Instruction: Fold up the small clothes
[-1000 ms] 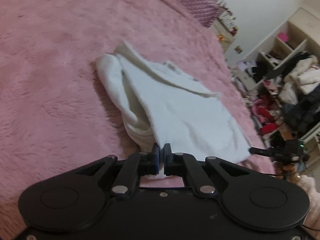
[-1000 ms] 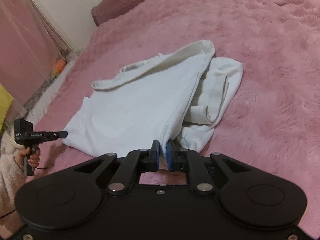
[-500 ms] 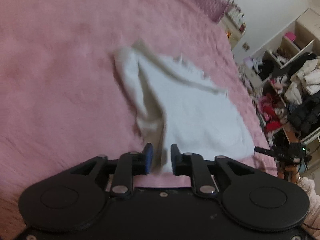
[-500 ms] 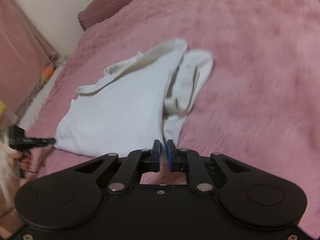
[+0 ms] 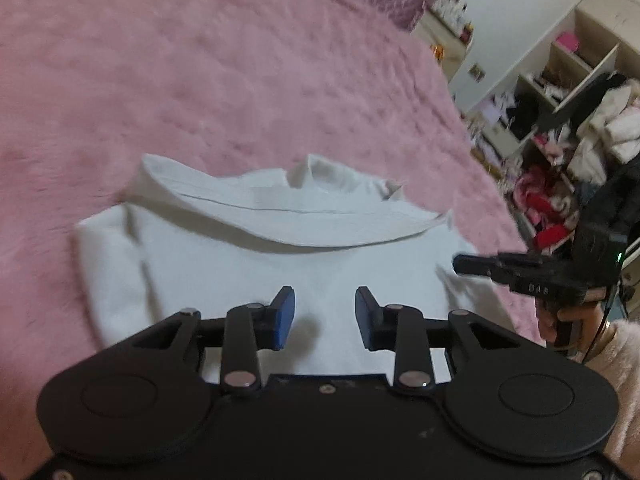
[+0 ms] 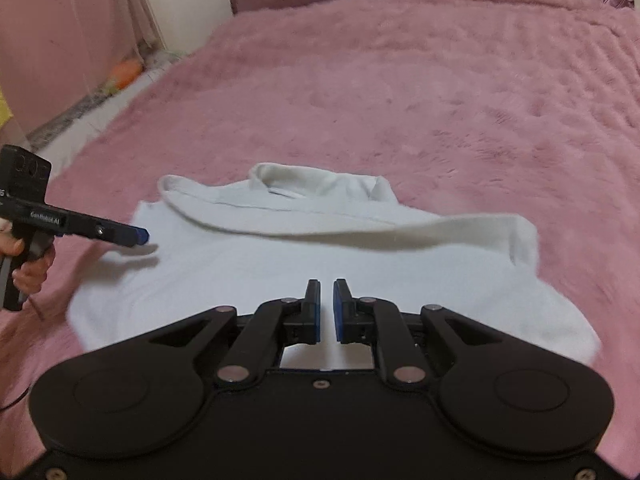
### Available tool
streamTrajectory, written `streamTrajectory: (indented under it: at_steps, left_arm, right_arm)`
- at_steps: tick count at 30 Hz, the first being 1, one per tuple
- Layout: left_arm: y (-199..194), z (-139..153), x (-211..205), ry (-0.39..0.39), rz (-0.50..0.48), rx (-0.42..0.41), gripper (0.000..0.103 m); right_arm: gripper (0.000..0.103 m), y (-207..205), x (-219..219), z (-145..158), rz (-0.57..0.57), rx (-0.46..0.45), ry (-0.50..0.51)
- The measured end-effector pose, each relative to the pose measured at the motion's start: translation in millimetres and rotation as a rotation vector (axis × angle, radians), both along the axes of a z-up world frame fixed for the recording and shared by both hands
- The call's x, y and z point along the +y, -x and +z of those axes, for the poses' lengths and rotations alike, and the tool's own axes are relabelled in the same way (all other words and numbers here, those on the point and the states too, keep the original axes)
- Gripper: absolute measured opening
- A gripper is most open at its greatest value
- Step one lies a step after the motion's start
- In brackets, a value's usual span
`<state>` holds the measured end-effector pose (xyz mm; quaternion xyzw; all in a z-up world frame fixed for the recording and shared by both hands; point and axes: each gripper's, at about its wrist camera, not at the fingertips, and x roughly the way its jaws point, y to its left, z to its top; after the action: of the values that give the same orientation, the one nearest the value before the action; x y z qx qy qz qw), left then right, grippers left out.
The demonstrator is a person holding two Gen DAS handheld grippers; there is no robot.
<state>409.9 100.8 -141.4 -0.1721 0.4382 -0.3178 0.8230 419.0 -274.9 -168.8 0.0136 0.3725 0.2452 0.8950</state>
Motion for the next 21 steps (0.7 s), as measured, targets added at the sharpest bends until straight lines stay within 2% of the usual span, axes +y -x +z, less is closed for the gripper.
streamTrajectory:
  at_steps: [3, 6, 11, 13, 15, 16, 18, 21]
  left_arm:
    - [-20.6, -14.5, -10.6, -0.039, -0.008, 0.023, 0.033]
    - [-37.3, -18.9, -11.2, -0.023, 0.030, 0.013, 0.033]
    - [-70.1, -16.8, 12.2, 0.043, 0.179, -0.006, 0.034]
    - [-74.9, -14.1, 28.2, 0.075, 0.282, -0.043, 0.034]
    - [-73.5, -11.5, 42.9, 0.142, 0.344, -0.054, 0.034]
    - [-71.8, -11.4, 48.6, 0.190, 0.341, -0.042, 0.034]
    - [-67.0, -12.0, 50.6, 0.274, 0.258, -0.014, 0.035]
    - [-50.8, -7.8, 34.6, 0.255, 0.117, 0.014, 0.037]
  right_arm:
    - [0.009, -19.5, 9.6, -12.4, -0.006, 0.034, 0.020]
    - [0.009, -34.6, 12.2, -18.0, -0.021, 0.032, 0.022]
    - [0.009, -60.2, 1.8, -12.7, -0.123, -0.006, -0.059]
    - [0.009, -70.1, -2.9, -10.7, -0.187, -0.021, -0.091]
    - [0.009, -73.0, -8.7, -8.3, -0.233, -0.026, -0.116]
    - [0.009, -70.6, -9.5, -6.9, -0.231, -0.030, -0.123]
    - [0.009, -58.1, -8.2, -2.8, -0.195, -0.041, -0.138]
    - [0.009, -27.9, -8.5, 3.8, -0.119, -0.037, -0.198]
